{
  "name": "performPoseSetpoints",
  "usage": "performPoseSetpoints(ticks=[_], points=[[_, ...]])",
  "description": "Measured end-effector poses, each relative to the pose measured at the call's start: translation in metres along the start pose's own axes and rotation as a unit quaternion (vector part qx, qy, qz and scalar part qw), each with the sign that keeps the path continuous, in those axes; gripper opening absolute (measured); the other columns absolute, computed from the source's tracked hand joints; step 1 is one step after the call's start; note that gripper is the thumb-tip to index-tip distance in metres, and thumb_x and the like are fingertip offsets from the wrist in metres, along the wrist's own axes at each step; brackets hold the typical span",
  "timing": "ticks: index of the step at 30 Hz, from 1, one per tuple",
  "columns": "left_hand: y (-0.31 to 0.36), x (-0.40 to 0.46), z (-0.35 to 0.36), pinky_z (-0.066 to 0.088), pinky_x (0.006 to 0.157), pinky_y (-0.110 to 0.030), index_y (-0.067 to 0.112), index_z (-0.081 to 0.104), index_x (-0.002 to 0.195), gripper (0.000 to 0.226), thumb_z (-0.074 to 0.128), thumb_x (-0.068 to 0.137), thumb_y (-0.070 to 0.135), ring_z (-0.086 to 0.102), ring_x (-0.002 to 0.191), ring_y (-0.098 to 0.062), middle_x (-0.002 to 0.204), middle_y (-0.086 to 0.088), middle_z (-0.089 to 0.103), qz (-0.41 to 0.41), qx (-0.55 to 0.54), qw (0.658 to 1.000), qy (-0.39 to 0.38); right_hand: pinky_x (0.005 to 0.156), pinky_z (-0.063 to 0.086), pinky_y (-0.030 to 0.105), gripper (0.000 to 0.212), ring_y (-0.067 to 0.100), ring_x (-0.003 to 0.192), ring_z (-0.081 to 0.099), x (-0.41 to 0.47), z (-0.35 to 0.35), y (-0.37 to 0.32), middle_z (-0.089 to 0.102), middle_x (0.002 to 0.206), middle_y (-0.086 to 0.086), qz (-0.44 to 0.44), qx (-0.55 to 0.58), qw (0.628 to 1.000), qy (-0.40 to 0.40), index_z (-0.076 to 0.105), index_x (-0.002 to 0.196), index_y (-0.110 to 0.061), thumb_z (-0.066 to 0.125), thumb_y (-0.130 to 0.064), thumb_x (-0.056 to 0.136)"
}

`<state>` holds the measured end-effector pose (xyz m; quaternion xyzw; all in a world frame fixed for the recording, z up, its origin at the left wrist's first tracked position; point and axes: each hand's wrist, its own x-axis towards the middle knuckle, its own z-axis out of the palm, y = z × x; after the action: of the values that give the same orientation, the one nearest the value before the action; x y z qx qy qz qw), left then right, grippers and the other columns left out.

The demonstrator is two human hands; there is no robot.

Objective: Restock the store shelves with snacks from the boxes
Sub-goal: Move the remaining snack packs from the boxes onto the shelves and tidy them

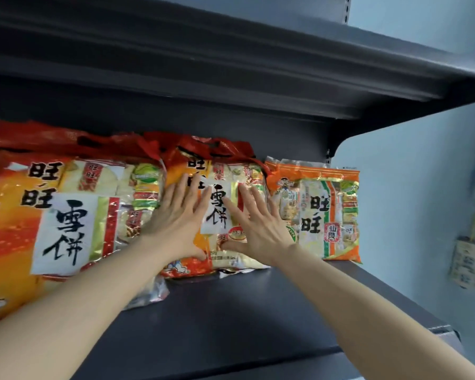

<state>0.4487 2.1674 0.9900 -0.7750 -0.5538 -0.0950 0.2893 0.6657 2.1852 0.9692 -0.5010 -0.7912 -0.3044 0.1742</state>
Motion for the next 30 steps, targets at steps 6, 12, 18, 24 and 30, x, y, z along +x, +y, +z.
performPoseSetpoints(ticks=[6, 12, 18, 24, 30], points=[[0.012, 0.016, 0.007, -0.008, 0.115, -0.067, 0.012, -0.033, 0.148, 0.149, 0.072, 0.063, 0.076, -0.038, 0.134, -0.054, 0.146, -0.024, -0.048, -0.002, 0.035, 0.999, 0.032, 0.118, 0.016, 0.065, 0.118, 0.041, 0.151, -0.01, 0.009, 0.009, -0.003, -0.02, 0.164, 0.016, 0.016, -0.021, 1.0, 0.0, -0.012, 0.158, -0.03, 0.049, -0.085, 0.074], [0.014, 0.023, 0.016, -0.01, 0.114, -0.067, 0.013, -0.031, 0.149, 0.148, 0.076, 0.064, 0.07, -0.038, 0.134, -0.054, 0.147, -0.022, -0.046, -0.005, 0.045, 0.997, 0.06, 0.114, 0.028, 0.064, 0.116, 0.046, 0.151, 0.007, 0.018, 0.016, -0.005, 0.001, 0.165, 0.021, 0.023, -0.049, 0.998, 0.03, 0.005, 0.16, -0.022, 0.053, -0.083, 0.073], [0.011, 0.02, 0.012, -0.008, 0.114, -0.067, 0.015, -0.028, 0.151, 0.146, 0.069, 0.062, 0.079, -0.041, 0.134, -0.048, 0.146, -0.02, -0.049, 0.008, 0.037, 0.998, 0.058, 0.102, 0.049, 0.047, 0.045, 0.029, 0.122, 0.05, 0.045, -0.03, 0.035, 0.05, 0.137, 0.011, 0.103, 0.071, 0.963, 0.239, 0.046, 0.139, -0.015, 0.055, -0.034, 0.1], [0.016, 0.018, 0.013, -0.009, 0.113, -0.069, 0.016, -0.033, 0.148, 0.145, 0.07, 0.065, 0.076, -0.041, 0.134, -0.05, 0.145, -0.022, -0.049, -0.002, 0.058, 0.996, 0.064, 0.075, 0.049, 0.035, 0.023, 0.03, 0.102, 0.062, 0.094, -0.048, 0.066, 0.065, 0.108, 0.006, 0.213, 0.097, 0.965, 0.117, 0.061, 0.124, -0.024, 0.049, -0.03, 0.105], [0.018, 0.013, 0.015, -0.007, 0.112, -0.071, 0.017, -0.034, 0.148, 0.142, 0.067, 0.067, 0.077, -0.037, 0.136, -0.052, 0.149, -0.022, -0.045, -0.006, 0.08, 0.994, 0.079, 0.086, 0.053, 0.041, 0.023, 0.034, 0.101, 0.066, 0.132, -0.073, 0.073, 0.073, 0.109, 0.009, 0.256, 0.285, 0.903, 0.197, 0.071, 0.116, -0.02, 0.056, -0.03, 0.101]])
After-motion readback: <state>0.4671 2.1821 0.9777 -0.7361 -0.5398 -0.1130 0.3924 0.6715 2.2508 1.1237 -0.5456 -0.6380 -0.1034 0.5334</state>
